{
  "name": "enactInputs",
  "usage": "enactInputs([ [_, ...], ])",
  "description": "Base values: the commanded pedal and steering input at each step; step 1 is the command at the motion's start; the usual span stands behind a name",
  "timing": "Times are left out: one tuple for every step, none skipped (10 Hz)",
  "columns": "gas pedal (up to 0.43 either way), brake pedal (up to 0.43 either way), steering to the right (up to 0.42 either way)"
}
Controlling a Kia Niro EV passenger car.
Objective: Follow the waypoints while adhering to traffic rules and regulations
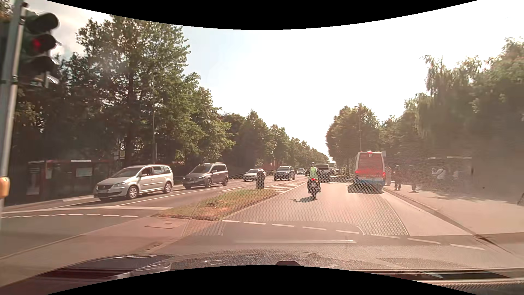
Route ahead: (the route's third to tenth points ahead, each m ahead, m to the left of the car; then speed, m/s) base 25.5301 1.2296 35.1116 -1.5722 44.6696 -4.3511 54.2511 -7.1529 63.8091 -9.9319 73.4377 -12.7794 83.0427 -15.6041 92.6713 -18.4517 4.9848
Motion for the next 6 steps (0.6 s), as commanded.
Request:
enactInputs([
  [0.248, 0.0, 0.179],
  [0.26, 0.0, 0.165],
  [0.268, 0.0, 0.16],
  [0.268, 0.0, 0.157],
  [0.268, 0.0, 0.149],
  [0.268, 0.0, 0.131],
])
